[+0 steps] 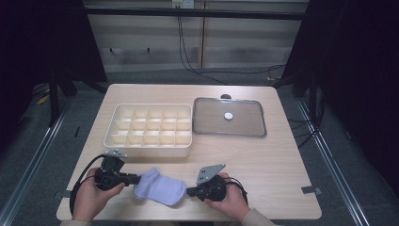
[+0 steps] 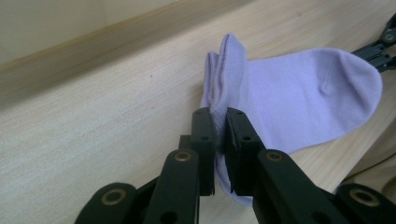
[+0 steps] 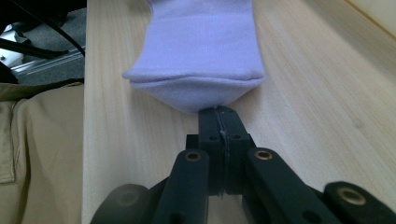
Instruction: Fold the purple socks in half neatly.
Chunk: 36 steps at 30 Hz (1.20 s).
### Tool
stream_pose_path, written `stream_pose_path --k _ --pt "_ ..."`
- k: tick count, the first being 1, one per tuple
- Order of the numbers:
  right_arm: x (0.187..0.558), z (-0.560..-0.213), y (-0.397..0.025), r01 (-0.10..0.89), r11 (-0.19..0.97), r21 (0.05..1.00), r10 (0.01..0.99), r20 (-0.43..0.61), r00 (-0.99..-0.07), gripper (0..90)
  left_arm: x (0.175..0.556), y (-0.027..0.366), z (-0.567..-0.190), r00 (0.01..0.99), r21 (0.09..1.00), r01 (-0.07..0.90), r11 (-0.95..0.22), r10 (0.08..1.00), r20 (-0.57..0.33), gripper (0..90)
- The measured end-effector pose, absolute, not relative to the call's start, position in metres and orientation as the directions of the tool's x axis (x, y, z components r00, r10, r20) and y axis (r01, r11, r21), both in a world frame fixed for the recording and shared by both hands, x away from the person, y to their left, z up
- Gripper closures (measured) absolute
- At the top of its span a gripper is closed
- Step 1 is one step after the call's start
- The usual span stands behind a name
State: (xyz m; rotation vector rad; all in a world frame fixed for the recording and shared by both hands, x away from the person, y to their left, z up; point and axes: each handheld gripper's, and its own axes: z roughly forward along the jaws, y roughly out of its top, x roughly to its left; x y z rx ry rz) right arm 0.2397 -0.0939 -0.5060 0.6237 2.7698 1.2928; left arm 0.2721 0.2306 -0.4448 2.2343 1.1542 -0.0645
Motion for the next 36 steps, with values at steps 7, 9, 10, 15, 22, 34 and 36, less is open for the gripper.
stream_pose_path --k 7,9,10,15,22,34,36 --pt "0.240 -0.506 -0.093 0.357 0.571 0.739 0.369 0.156 -0.916 90.0 0.272 0.229 -0.439 0.627 0.505 0.747 -0.433 0.711 -0.318 82.9" --pt "0.240 -0.506 -0.093 0.357 0.571 0.740 0.370 0.157 -0.916 90.0 0.271 0.228 -0.438 0.624 0.509 0.748 -0.426 0.713 -0.321 82.9" --pt "0.240 -0.506 -0.093 0.359 0.570 0.739 0.372 0.158 -0.915 90.0 0.272 0.228 -0.437 0.629 0.508 0.745 -0.432 0.709 -0.320 82.8" --pt "0.240 -0.506 -0.093 0.361 0.569 0.739 0.372 0.160 -0.914 90.0 0.270 0.224 -0.434 0.636 0.516 0.740 -0.432 0.700 -0.325 82.9" --pt "0.240 -0.506 -0.093 0.359 0.570 0.739 0.372 0.158 -0.915 90.0 0.270 0.219 -0.433 0.646 0.518 0.734 -0.439 0.688 -0.331 82.9" --pt "0.241 -0.506 -0.090 0.369 0.569 0.735 0.382 0.161 -0.910 89.9 0.272 0.217 -0.427 0.661 0.530 0.718 -0.451 0.680 -0.317 82.9" --pt "0.241 -0.506 -0.090 0.368 0.568 0.736 0.381 0.161 -0.910 89.9 0.273 0.218 -0.427 0.652 0.533 0.724 -0.438 0.686 -0.322 82.9"
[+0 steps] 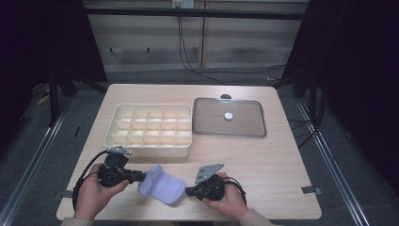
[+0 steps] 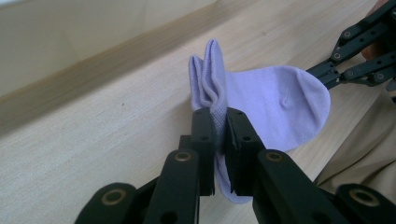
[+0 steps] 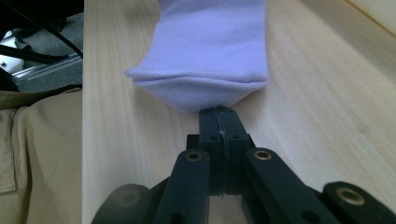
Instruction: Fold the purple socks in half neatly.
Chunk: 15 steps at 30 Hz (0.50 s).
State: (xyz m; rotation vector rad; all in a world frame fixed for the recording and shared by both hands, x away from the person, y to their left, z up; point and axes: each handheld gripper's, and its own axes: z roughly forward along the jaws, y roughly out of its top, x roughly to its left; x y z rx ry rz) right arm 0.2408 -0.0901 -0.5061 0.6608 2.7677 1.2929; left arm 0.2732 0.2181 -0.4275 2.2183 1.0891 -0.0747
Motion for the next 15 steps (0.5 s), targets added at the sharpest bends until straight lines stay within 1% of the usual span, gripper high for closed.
stream_pose_path --k 7,15 --pt "0.2396 -0.5045 -0.0911 0.356 0.582 0.731 0.383 0.140 -0.913 89.1 0.2730 0.2189 -0.4275 0.638 0.528 0.735 -0.426 0.699 -0.324 82.8" --pt "0.2379 -0.5041 -0.0940 0.363 0.583 0.727 0.385 0.146 -0.911 89.7 0.2724 0.2180 -0.4287 0.634 0.522 0.740 -0.423 0.698 -0.333 82.8"
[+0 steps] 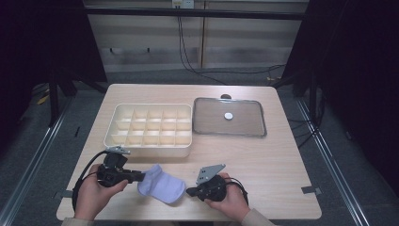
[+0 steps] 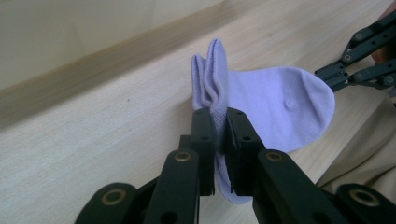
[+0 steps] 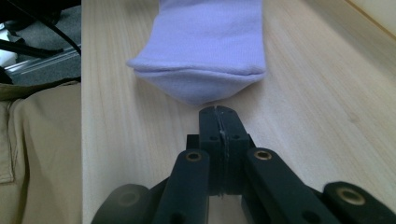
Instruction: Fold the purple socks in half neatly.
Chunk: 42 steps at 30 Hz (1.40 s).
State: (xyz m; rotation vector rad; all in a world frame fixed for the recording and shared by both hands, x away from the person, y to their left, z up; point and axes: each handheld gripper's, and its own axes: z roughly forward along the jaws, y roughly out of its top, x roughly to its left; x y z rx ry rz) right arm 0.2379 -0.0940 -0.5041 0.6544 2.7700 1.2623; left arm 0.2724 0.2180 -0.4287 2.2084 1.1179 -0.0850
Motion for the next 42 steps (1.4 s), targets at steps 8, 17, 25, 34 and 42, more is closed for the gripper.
stream_pose_path --k 8,17,25,34,42 --pt "0.238 -0.505 -0.089 0.357 0.578 0.734 0.384 0.142 -0.912 89.8 0.271 0.211 -0.425 0.653 0.528 0.728 -0.438 0.679 -0.337 82.8" --pt "0.239 -0.505 -0.086 0.360 0.576 0.734 0.385 0.144 -0.911 89.8 0.269 0.203 -0.422 0.675 0.528 0.713 -0.461 0.656 -0.338 82.8" --pt "0.240 -0.505 -0.085 0.362 0.574 0.735 0.386 0.147 -0.911 89.8 0.268 0.195 -0.423 0.690 0.520 0.703 -0.485 0.641 -0.336 82.7" --pt "0.241 -0.506 -0.085 0.367 0.570 0.735 0.389 0.153 -0.909 89.8 0.267 0.189 -0.422 0.705 0.513 0.692 -0.508 0.627 -0.331 82.7" --pt "0.241 -0.506 -0.084 0.366 0.568 0.737 0.389 0.151 -0.909 89.8 0.267 0.182 -0.424 0.716 0.506 0.685 -0.525 0.612 -0.334 82.8"
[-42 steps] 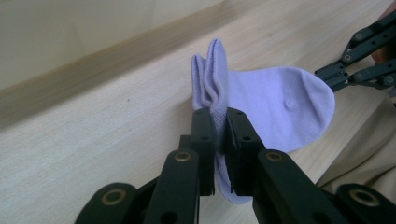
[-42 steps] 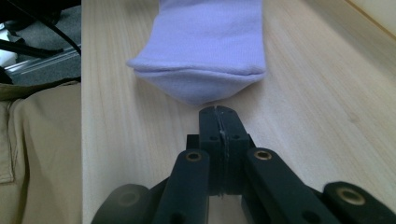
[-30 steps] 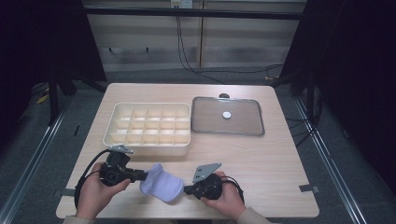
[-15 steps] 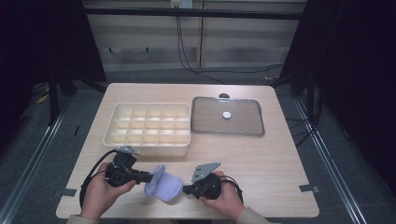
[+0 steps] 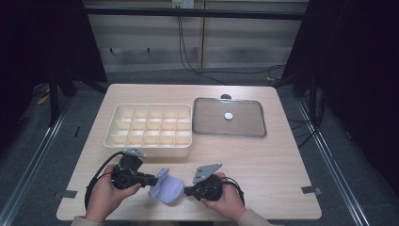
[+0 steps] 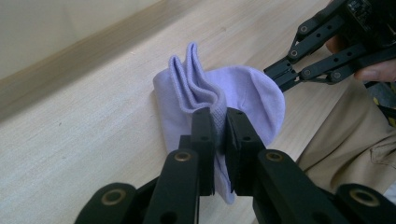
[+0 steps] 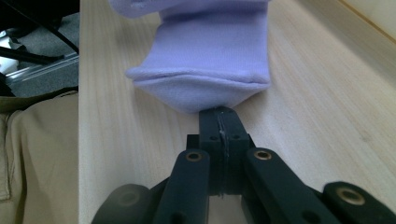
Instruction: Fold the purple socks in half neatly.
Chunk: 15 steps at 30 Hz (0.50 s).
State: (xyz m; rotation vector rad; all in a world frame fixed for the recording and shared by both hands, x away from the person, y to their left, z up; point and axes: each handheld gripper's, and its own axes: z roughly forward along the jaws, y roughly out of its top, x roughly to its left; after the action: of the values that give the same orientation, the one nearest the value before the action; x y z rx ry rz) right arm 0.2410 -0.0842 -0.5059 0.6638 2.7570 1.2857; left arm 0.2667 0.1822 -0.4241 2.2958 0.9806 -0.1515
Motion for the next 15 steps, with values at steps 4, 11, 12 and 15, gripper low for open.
stream_pose_path --k 4,11,12,15 --pt "0.2413 -0.5061 -0.0838 0.365 0.567 0.738 0.389 0.150 -0.909 89.8 0.2660 0.1795 -0.4245 0.715 0.505 0.686 -0.523 0.613 -0.336 82.8" --pt "0.2413 -0.5062 -0.0837 0.365 0.567 0.739 0.389 0.150 -0.909 89.8 0.2666 0.1764 -0.4257 0.721 0.505 0.681 -0.530 0.607 -0.336 82.8" --pt "0.2412 -0.5061 -0.0836 0.365 0.567 0.738 0.389 0.150 -0.909 89.8 0.2672 0.1769 -0.4258 0.723 0.505 0.679 -0.533 0.606 -0.332 82.7" --pt "0.2410 -0.5060 -0.0834 0.364 0.568 0.738 0.389 0.149 -0.909 89.8 0.2678 0.1772 -0.4263 0.717 0.505 0.684 -0.526 0.613 -0.332 82.7"
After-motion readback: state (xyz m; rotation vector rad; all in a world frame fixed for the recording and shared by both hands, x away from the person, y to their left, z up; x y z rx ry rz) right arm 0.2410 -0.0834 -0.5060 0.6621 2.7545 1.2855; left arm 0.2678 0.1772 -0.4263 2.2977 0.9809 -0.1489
